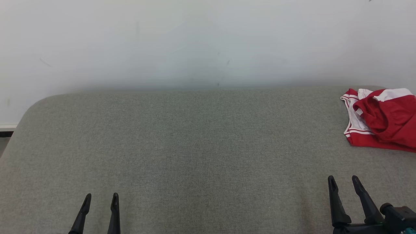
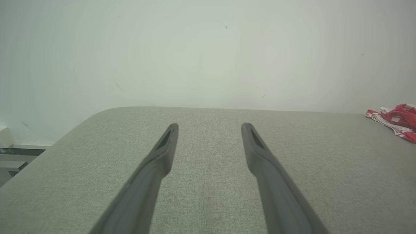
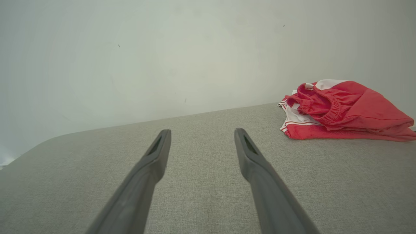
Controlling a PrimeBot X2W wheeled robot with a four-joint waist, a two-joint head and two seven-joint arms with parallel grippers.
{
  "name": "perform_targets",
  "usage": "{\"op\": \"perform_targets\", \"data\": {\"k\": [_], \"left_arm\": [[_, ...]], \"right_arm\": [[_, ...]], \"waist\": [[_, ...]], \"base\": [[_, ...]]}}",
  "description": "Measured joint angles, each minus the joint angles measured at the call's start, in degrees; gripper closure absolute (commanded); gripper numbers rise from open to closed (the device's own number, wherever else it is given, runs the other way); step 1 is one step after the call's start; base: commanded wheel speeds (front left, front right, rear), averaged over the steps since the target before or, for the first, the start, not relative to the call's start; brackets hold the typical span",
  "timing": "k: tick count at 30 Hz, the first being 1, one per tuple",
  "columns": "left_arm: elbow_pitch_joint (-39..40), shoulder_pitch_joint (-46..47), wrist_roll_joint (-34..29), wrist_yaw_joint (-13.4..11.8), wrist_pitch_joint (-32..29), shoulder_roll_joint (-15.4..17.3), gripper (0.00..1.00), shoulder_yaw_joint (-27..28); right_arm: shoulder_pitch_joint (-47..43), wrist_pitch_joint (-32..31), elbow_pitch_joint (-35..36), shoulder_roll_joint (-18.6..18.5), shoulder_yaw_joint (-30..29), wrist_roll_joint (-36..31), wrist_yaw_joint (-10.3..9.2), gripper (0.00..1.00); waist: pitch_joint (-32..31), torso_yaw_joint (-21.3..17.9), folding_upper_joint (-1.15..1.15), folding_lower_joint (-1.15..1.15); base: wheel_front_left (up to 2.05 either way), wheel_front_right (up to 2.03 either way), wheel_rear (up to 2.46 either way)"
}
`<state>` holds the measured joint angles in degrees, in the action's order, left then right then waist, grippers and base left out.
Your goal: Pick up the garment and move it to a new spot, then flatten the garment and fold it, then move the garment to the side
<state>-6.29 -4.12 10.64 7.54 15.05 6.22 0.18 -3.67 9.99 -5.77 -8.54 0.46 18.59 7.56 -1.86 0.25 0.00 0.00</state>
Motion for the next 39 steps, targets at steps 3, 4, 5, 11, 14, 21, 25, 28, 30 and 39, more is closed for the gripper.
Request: {"op": "perform_targets", "data": {"k": [3, 4, 5, 11, 14, 21, 25, 28, 30, 39], "left_arm": [[-0.7, 0.0, 0.4, 0.0, 0.0, 0.1, 0.00, -0.3], [-0.9, 0.0, 0.4, 0.0, 0.0, 0.1, 0.00, -0.4], [-1.2, -0.1, 0.4, 0.0, 0.0, 0.2, 0.00, -0.4], [-2.5, -0.2, 0.4, 0.0, 0.0, 0.3, 0.00, -0.4], [-2.8, -0.2, 0.4, 0.0, 0.0, 0.3, 0.00, -0.3], [-4.1, -0.8, 0.8, 0.0, -0.1, -0.3, 1.00, -0.5], [-5.3, -1.2, 3.1, 0.0, -0.9, -0.6, 1.00, -0.4], [-5.4, -1.1, 6.4, 0.0, -1.6, -0.7, 1.00, -0.2], [-5.5, -1.1, 8.3, 0.0, -2.3, -0.7, 1.00, -0.1], [-5.8, 0.2, 17.6, 0.0, -4.6, -1.0, 1.00, 0.7]], "right_arm": [[0.0, -0.3, 0.1, 0.3, 0.1, -0.1, 0.00, 0.00], [0.0, -0.4, 0.1, 0.3, 0.2, -0.1, 0.00, 0.00], [0.0, -0.4, 0.0, 0.3, 0.3, -0.1, 0.00, 0.00], [0.1, -0.1, -0.6, 0.3, 0.8, -0.2, 0.00, 0.00], [0.1, 0.1, -0.9, 0.3, 0.8, -0.2, 0.00, 0.00], [-0.7, 0.1, -3.1, 0.6, 1.0, -0.3, 0.00, 1.00], [-1.3, -0.5, -4.4, 1.0, 1.0, 1.6, 0.00, 1.00], [-1.1, -1.2, -4.5, 1.2, 0.8, 4.6, 0.00, 1.00], [-0.9, -1.7, -4.6, 1.3, 0.6, 6.7, 0.00, 1.00], [0.3, -3.5, -5.0, 1.8, -0.4, 14.9, 0.00, 1.00]], "waist": [[-0.2, -0.2, 0.00, 0.00], [-0.2, -0.3, 0.00, 0.00], [-0.3, -0.3, 0.00, 0.00], [-0.5, 0.0, 0.00, 0.00], [-0.6, 0.1, 0.00, 0.00], [-0.5, 0.2, 0.00, 0.01], [-0.5, 0.2, 0.00, 0.01], [-0.4, 0.2, 0.01, 0.01], [-0.4, 0.2, 0.00, 0.01], [-0.2, 0.2, 0.00, 0.01]], "base": [[0.00, 0.00, 0.00], [0.00, 0.00, 0.00], [0.00, 0.00, 0.00], [0.00, 0.00, 0.00], [0.00, 0.00, 0.00], [0.00, 0.00, 0.00], [0.00, 0.00, 0.00], [0.00, 0.00, 0.00], [0.00, 0.00, 0.00], [0.00, 0.00, 0.00]]}}
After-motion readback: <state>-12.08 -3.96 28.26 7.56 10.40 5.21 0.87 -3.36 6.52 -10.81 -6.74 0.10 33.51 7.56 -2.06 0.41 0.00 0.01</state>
